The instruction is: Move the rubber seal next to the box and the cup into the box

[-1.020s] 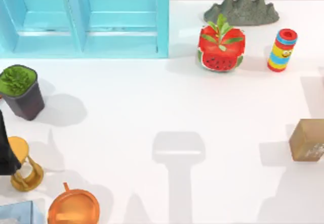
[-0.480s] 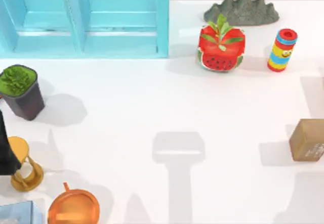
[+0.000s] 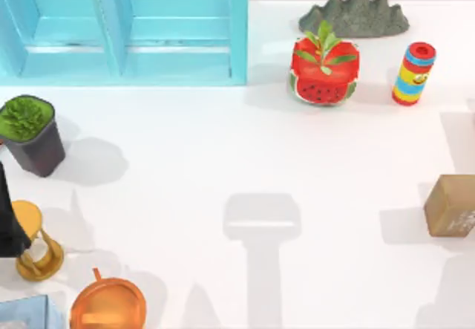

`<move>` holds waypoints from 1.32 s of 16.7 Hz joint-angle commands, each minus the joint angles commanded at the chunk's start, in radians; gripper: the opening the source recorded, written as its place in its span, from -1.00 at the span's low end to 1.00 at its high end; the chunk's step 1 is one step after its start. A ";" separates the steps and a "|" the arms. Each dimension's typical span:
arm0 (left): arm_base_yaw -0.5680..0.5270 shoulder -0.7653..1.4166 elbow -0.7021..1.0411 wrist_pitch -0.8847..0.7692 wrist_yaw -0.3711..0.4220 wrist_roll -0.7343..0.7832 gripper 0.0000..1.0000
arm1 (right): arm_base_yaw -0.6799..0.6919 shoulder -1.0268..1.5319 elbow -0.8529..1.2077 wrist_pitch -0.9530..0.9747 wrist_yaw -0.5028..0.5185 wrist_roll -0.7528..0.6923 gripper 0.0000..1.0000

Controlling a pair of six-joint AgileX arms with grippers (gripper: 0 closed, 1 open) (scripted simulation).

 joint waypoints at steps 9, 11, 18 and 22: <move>0.000 0.000 0.000 0.000 0.000 0.000 1.00 | 0.012 0.053 -0.159 0.011 0.070 0.001 -1.00; 0.000 0.000 0.000 0.000 0.000 0.000 1.00 | 0.012 0.053 -0.159 0.011 0.070 0.001 -0.85; 0.000 0.000 0.000 0.000 0.000 0.000 1.00 | 0.012 0.053 -0.159 0.011 0.070 0.001 0.21; 0.000 0.000 0.000 0.000 0.000 0.000 1.00 | 0.012 0.053 -0.159 0.011 0.070 0.001 0.81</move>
